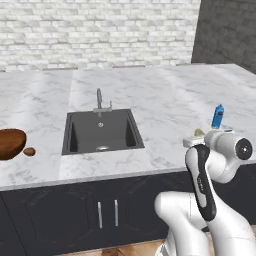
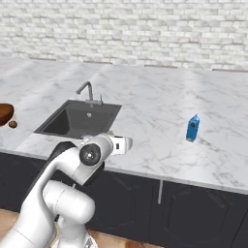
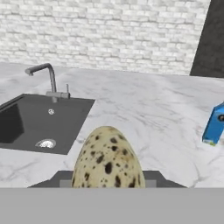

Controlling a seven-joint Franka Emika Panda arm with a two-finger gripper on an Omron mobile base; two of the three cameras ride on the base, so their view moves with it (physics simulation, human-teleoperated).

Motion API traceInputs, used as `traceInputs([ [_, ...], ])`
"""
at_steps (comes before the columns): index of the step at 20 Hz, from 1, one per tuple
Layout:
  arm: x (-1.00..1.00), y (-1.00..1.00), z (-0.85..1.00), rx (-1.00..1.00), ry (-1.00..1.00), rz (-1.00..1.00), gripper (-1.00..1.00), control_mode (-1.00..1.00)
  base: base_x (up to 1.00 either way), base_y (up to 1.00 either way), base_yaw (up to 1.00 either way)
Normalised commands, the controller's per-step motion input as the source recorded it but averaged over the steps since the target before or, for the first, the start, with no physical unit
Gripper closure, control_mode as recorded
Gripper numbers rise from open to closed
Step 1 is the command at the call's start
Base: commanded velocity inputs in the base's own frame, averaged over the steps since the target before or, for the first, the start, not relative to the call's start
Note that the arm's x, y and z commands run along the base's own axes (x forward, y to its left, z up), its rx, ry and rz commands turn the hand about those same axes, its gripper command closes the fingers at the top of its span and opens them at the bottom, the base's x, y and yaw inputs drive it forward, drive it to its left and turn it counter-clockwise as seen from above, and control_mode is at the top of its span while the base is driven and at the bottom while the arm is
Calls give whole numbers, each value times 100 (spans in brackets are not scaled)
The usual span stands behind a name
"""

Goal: Gather the eggs and milk located in the vicinity of the sink area and place them right next to the bowl.

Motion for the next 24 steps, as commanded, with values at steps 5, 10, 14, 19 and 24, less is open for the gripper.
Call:
traceInputs([
  [5, 0, 0, 0, 0, 0, 0, 100, 100, -25, 45, 13],
  [10, 0, 0, 0, 0, 0, 0, 100, 100, 0, 96, 10],
  [14, 0, 0, 0, 0, 0, 0, 100, 100, 0, 100, 4],
  [19, 0, 0, 0, 0, 0, 0, 100, 100, 0, 100, 2],
  [24, 0, 0, 0, 0, 0, 0, 100, 100, 0, 100, 1],
])
